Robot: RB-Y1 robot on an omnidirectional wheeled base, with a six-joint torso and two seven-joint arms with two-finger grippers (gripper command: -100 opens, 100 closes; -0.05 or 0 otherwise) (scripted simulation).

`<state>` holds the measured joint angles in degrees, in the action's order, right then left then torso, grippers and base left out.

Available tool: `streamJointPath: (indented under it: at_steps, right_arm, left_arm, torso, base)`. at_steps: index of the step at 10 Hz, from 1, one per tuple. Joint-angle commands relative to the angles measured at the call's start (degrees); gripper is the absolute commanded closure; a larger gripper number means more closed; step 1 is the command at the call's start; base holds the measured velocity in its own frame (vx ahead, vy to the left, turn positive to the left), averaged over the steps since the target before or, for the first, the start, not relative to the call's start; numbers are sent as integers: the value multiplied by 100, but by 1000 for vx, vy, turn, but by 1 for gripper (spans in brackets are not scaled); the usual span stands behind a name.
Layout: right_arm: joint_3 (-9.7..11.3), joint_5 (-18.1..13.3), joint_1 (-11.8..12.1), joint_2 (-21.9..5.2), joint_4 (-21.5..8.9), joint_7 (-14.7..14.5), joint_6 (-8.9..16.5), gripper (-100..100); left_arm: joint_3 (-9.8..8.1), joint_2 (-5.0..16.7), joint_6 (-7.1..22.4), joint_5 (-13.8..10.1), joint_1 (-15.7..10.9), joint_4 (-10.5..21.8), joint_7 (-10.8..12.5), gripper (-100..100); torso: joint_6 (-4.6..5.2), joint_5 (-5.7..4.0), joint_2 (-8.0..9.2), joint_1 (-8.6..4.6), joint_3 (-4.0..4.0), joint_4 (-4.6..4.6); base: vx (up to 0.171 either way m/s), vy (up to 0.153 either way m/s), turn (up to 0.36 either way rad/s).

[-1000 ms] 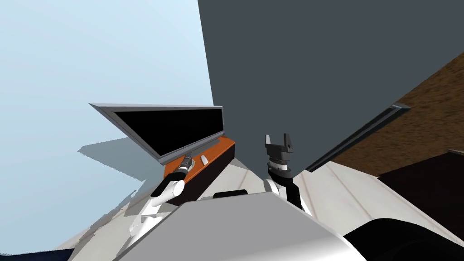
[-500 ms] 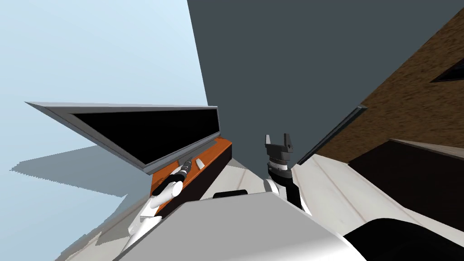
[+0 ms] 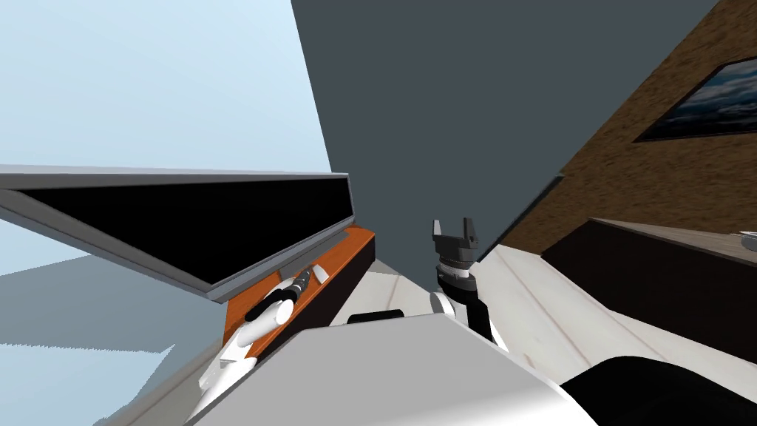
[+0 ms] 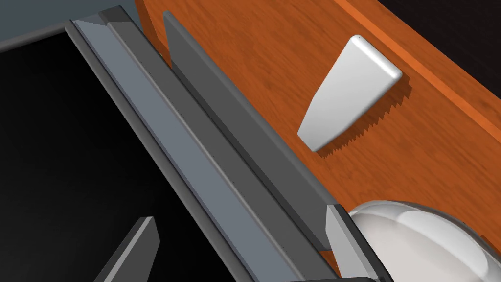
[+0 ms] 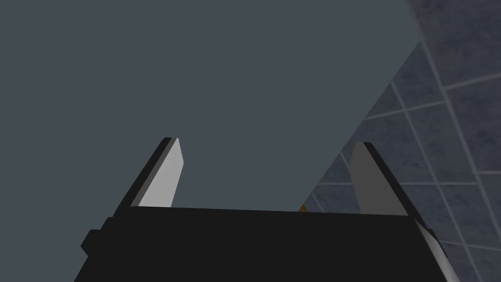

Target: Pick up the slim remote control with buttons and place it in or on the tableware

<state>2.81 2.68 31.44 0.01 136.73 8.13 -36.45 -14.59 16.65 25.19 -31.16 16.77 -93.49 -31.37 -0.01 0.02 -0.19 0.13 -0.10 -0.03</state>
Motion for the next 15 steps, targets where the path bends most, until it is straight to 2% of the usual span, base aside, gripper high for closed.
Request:
streamJointPath:
  at_steps: [1, 2, 3, 4, 6, 7, 8, 9, 10, 11, 12, 13, 14, 15]
  right_arm:
    - [0, 0, 0, 0, 0, 0, 0, 0]
    - [-1, 0, 1, 0, 0, 0, 0, 0]
    - [0, 0, 0, 0, 0, 0, 0, 0]
    - [-1, 0, 1, 0, 0, 0, 0, 0]
    - [-1, 0, 1, 0, 0, 0, 0, 0]
    - [-1, 0, 1, 0, 0, 0, 0, 0]
    - [0, 0, 1, 0, 0, 0, 0, 0]
    - [-1, 0, 1, 0, 0, 0, 0, 0]
    - [-1, 0, 1, 0, 0, 0, 0, 0]
    - [-1, 0, 2, 0, 0, 0, 0, 0]
    - [-1, 0, 1, 0, 0, 0, 0, 0]
    - [-1, 0, 1, 0, 0, 0, 0, 0]
    - [-1, 0, 1, 0, 0, 0, 0, 0]
    - [-1, 0, 2, 0, 0, 0, 0, 0]
  left_arm:
    - [-24, -3, 259, 25, -65, 148, -75, -100]
    - [-61, 85, 443, -22, -93, 385, -210, -100]
    - [-61, 85, 580, -22, -93, 393, -210, -100]
    - [-94, 173, 731, -63, -117, 635, -342, -100]
    - [-94, 173, 895, -63, -117, 635, -342, -100]
    - [-123, 260, 1115, -96, -138, 871, -471, -100]
    - [-123, 260, 1202, -96, -138, 871, -471, -100]
    - [-147, 344, 1380, -122, -155, 1102, -597, -100]
    - [-147, 344, 1500, -122, -155, 1102, -597, -100]
    - [-167, 426, 1684, -142, -170, 1325, -718, -100]
    - [-167, 426, 1788, -142, -170, 1325, -718, -100]
    - [-183, 504, 1929, -157, -183, 1539, -835, -100]
    - [-183, 504, 2064, -157, -183, 1539, -835, -100]
    - [-194, 576, 2274, -166, -193, 1741, -947, -100]
  torso:
    - [0, 0, 0, 0, 0, 0]
    - [-4, 1, -2, 3, -1, -1]
    - [-1, 2, -5, 7, -3, -1]
    - [-5, 2, -5, 6, -3, -2]
    - [-5, 2, -7, 4, -5, -2]
    - [-7, 0, 2, -4, 0, -1]
    - [-2, 0, -4, -2, -2, -1]
    - [-5, 1, -4, 1, -3, -2]
    - [-2, 2, -10, 10, -6, -2]
    - [-7, 3, -8, 11, -5, -3]
    - [-4, 3, -11, 13, -6, -3]
    - [-6, 3, -7, 7, -5, -3]
    - [-3, 3, -9, 11, -5, -2]
    - [-7, 3, -8, 10, -6, -3]
  base:
    - [45, 39, -133]
    - [53, 42, -226]
    - [50, 45, -123]
    - [66, 43, -243]
    - [36, 29, -57]
    - [51, 24, -187]
    - [48, 39, -146]
    - [67, 57, -262]
    - [54, 65, -112]
    - [62, 62, -192]
    - [48, 53, -115]
    - [56, 68, -218]
    - [53, 69, -117]
    - [77, 77, -208]
